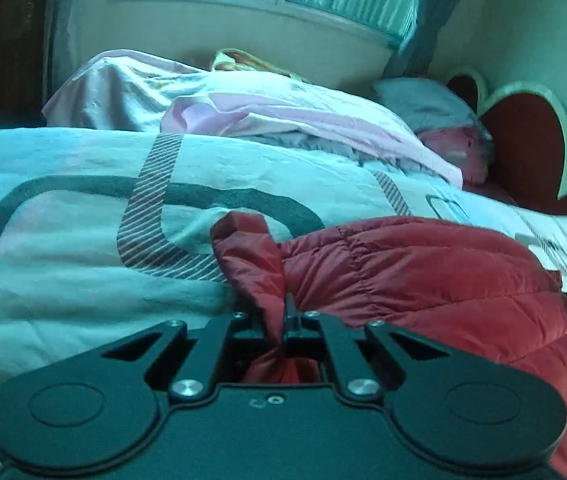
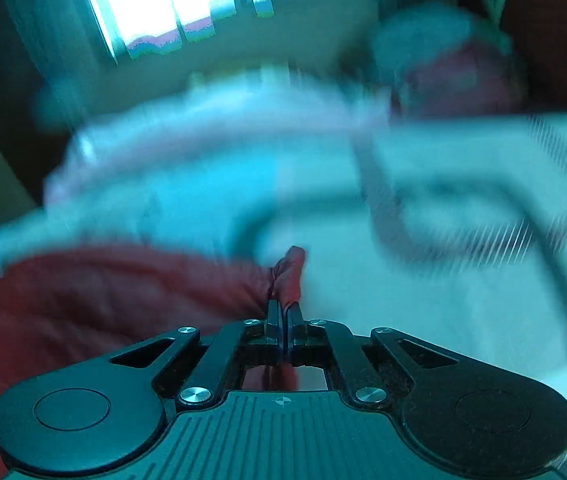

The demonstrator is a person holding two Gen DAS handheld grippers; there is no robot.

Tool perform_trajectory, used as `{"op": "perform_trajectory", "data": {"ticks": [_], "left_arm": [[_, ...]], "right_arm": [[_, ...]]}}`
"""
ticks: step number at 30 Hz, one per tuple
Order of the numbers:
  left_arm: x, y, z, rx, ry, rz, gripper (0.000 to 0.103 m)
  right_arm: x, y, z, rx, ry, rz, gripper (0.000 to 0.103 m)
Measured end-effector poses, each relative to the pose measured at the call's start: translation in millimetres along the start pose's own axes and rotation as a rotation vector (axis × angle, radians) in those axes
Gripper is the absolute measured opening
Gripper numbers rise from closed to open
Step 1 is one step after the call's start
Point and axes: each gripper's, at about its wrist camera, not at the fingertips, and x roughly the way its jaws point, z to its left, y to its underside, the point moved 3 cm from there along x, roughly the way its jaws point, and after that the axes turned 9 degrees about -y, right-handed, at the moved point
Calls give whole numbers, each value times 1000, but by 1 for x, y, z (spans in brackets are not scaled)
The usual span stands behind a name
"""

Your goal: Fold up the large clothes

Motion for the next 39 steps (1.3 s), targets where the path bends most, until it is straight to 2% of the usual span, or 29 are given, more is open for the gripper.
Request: {"op": "perform_trajectory", "data": {"ticks": [6,8,9,10,11,12,13,15,16,17,19,22,24,25,27,32,33,34,36,39], "left_arm": [[0,3,16,-87,42,10,12],[1,1,23,-107,59,28,18],[-2,0,25,-109,53,33,30],[-8,0,27,-100,22,26,55],[-15,0,26,-89,-27,4,69],[-28,1,28,-84,-80,-33,84],[-45,3,29,-82,-117,-80,79],[-80,8,30,-97,-114,-143,69],[-99,15,27,-116,-82,-181,67],[-115,23,19,-113,-42,-210,67],[-134,44,-11,-7,-29,-217,58],[-147,74,-55,100,-21,-254,58],[-142,89,-75,186,-57,-262,59],[-132,95,-79,225,-86,-234,59],[-114,103,-71,218,-108,-188,60],[-105,103,-41,171,-166,-185,64],[-107,102,-37,166,-177,-181,68],[-111,101,-32,157,-189,-179,69],[-131,99,-28,133,-240,-203,64],[-181,111,-26,90,-220,-278,64]], "right_arm": [[0,10,-3,1,0,-45,0],[-3,9,0,-6,7,-35,3],[-5,9,1,11,-3,-27,7],[-9,6,2,32,-14,-14,18],[-13,-1,3,29,-5,-4,36],[-22,-3,4,18,44,-23,53],[-37,-5,6,5,93,-80,74],[-67,-5,15,-13,89,-147,69],[-79,-2,24,-25,46,-164,49],[-91,3,36,-43,0,-176,33],[-107,20,67,-116,-68,-181,33],[-110,53,112,-203,-152,-159,33],[-100,74,134,-293,-152,-138,33],[-89,82,138,-321,-125,-114,33],[-69,90,127,-294,-98,-83,33],[-53,85,101,-234,-45,-81,33],[-53,83,98,-222,-48,-76,33],[-56,80,96,-210,-50,-70,33],[-76,75,96,-187,-16,-106,33],[-124,82,103,-211,-48,-182,33]]}}
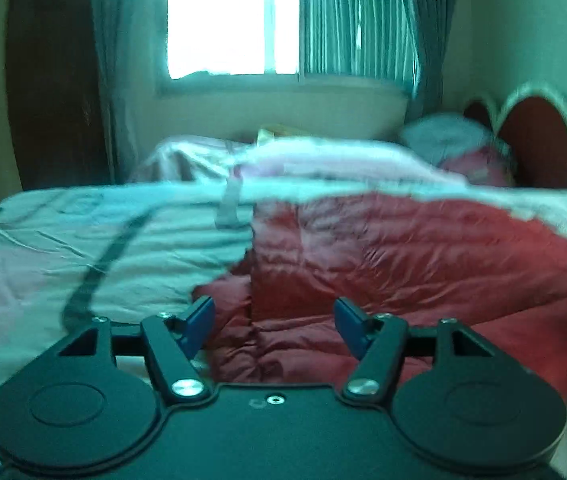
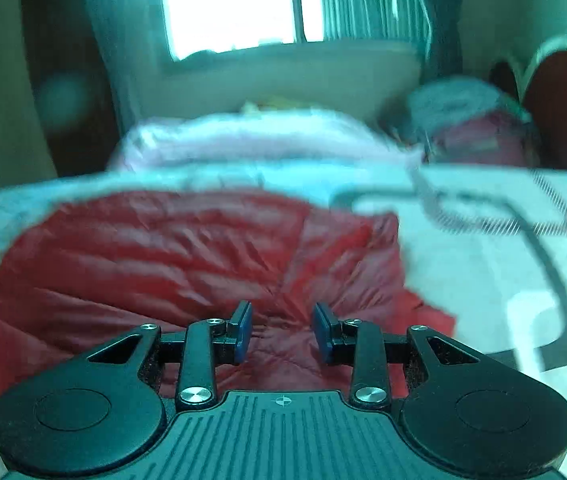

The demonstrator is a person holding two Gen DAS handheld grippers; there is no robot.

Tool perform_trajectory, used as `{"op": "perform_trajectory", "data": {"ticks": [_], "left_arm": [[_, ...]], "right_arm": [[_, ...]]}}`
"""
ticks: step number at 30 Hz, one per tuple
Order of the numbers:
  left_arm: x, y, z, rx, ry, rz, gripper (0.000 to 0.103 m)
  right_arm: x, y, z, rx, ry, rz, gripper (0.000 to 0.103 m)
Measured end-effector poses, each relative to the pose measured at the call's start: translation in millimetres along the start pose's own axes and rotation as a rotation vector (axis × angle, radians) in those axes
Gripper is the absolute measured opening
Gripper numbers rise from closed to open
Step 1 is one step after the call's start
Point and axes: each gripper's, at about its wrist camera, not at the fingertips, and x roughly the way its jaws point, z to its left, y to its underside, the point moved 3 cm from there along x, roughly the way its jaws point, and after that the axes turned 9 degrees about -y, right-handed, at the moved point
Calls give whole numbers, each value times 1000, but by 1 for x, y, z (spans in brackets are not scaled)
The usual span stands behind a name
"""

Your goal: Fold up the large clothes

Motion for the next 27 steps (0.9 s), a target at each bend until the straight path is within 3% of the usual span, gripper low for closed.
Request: {"op": "perform_trajectory", "data": {"ticks": [2,5,7,10,11,12,13,14,15,18,20,21,24,27], "left_arm": [[-27,5,-4,-11,30,-13,64],[-40,23,-29,67,61,17,65],[-18,40,-40,113,35,126,64],[-10,45,-35,61,11,150,67],[-14,43,-34,55,-24,140,69],[-19,42,-33,61,-103,130,85],[-25,43,-28,53,-176,129,92],[-30,43,-20,8,-189,134,91],[-36,45,-11,-74,-155,147,90],[-42,55,12,-398,18,206,79],[-36,62,16,-539,99,233,73],[-32,66,16,-601,129,246,73],[-11,73,15,-752,209,266,73],[5,74,15,-810,219,254,72]], "right_arm": [[-26,10,14,-39,-41,-15,33],[-39,37,30,-97,-42,16,33],[-26,55,25,-97,19,77,33],[-21,62,4,9,100,82,33],[-28,60,-1,39,136,61,33],[-37,60,-6,78,159,41,33],[-48,62,-15,150,163,22,45],[-58,66,-24,239,156,2,82],[-70,72,-30,318,139,-23,93],[-92,90,-46,513,17,-50,94],[-93,100,-55,650,-65,-57,79],[-91,104,-58,708,-85,-65,78],[-86,109,-68,839,-129,-110,77],[-81,109,-72,893,-144,-137,77]]}}
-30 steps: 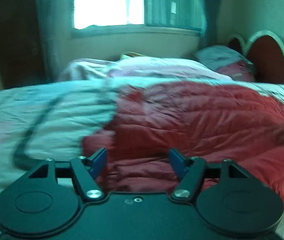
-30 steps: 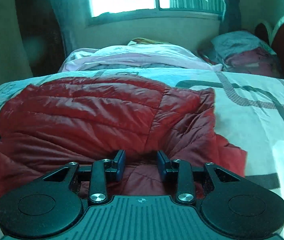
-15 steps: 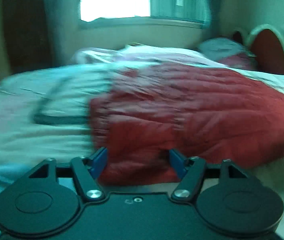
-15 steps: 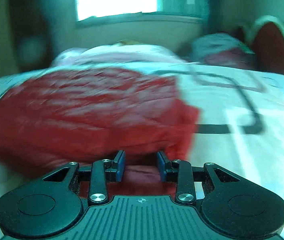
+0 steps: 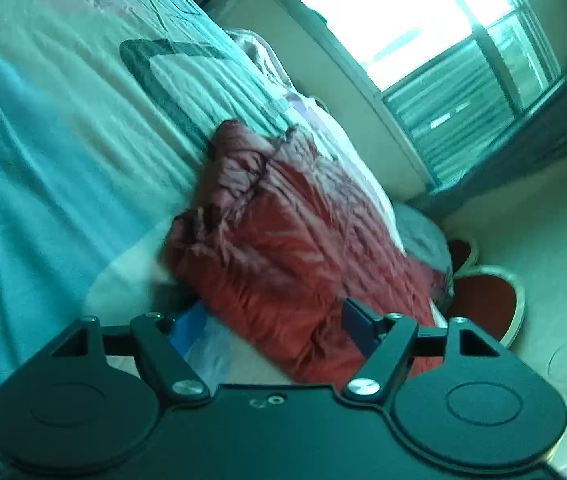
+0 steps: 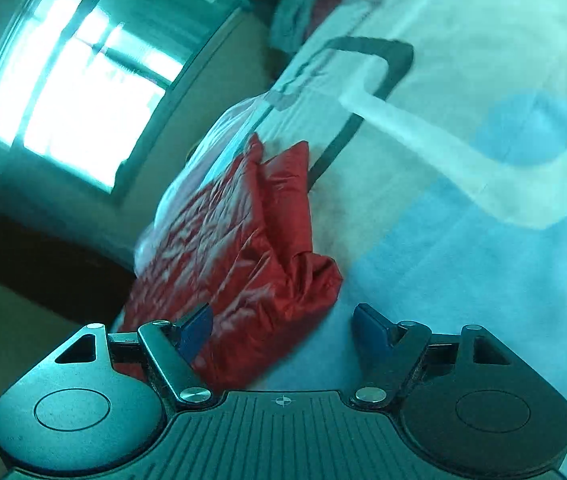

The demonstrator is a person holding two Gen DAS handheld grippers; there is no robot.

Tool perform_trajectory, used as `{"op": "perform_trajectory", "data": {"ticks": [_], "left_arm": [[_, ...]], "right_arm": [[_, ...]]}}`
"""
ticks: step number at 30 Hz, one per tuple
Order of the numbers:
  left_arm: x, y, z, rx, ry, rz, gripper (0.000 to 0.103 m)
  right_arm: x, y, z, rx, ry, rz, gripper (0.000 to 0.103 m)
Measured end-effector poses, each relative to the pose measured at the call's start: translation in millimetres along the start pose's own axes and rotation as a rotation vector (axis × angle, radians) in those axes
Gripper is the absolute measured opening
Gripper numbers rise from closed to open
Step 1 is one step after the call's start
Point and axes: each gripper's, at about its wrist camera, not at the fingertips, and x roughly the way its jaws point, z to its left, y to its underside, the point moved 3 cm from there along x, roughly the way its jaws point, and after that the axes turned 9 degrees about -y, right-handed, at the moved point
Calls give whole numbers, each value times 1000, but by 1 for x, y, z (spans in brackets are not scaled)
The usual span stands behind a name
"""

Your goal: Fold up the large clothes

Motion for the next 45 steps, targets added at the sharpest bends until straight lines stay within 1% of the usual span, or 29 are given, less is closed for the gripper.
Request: {"op": "perform_trajectory", "data": {"ticks": [3,4,5,6,7,8,9,10,11,12,14,16,20,26,31,35,45], "left_arm": [[14,-11,-3,-47,-3,-1,71],[17,-15,-2,-66,-3,-1,69],[21,-19,-4,-67,-11,1,67],[25,-21,-6,-59,-24,4,60],[29,-23,-8,-44,-44,11,49],[34,-24,-10,-22,-63,21,43],[36,-25,-13,0,-74,24,32],[35,-25,-14,16,-77,27,26],[32,-26,-17,43,-84,22,23],[26,-25,-22,76,-90,11,20],[16,-25,-32,125,-96,-5,18],[8,-25,-35,153,-93,-10,18],[-8,-18,-35,165,-78,3,18],[-36,9,-22,136,-66,27,18],[-65,34,-10,136,-58,47,18],[-88,53,-4,138,-61,53,18],[-131,85,11,140,-62,57,18]], "right_arm": [[16,-4,6,-32,-1,9,77],[21,-5,7,-42,0,10,72],[25,-6,8,-46,6,18,63],[30,-7,8,-47,15,22,60],[34,-9,8,-50,22,23,53],[37,-11,9,-54,31,32,43],[40,-12,9,-61,37,42,39],[41,-13,11,-77,42,48,28],[41,-12,15,-107,45,51,19],[41,-11,19,-146,53,51,17],[36,-9,33,-223,61,45,12],[28,-10,43,-258,52,35,11],[10,-9,53,-295,52,46,11],[-30,8,53,-346,81,85,11],[-72,25,43,-352,94,118,11],[-102,37,40,-352,97,125,11],[-157,64,24,-326,96,131,11]]}}
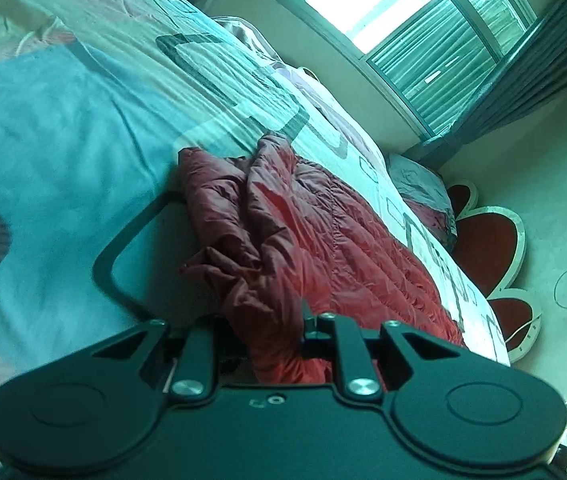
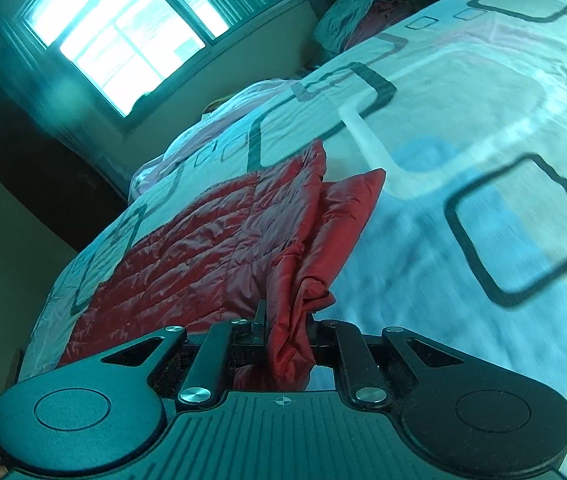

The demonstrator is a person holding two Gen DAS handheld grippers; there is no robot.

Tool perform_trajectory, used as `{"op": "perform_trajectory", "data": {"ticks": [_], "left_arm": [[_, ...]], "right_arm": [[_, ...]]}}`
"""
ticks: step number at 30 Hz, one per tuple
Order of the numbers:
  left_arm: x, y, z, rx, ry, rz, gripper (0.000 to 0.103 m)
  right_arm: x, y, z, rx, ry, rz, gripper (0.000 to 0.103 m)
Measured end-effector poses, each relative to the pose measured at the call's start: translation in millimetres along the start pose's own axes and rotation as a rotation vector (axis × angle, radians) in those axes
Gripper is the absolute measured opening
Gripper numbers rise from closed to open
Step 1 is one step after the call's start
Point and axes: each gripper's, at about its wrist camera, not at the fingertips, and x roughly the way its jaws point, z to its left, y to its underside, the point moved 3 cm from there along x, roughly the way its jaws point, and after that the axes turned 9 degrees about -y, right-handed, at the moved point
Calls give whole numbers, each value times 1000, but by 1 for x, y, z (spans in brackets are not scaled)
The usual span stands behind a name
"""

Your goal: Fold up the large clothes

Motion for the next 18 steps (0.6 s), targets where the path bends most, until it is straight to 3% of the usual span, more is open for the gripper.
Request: {"op": "perform_trajectory", "data": {"ticks": [11,14,18], "left_arm": [[-9,27,12,-24,-21,17,19],[3,33,17,-9,-51,34,29],[1,37,25,-45,-12,16,37]], "right_arm": [[-19,25,-10,-7,18,27,11],[-8,34,-20,6,46,56,12],[-2,38,-33,62,52,46,17]]}}
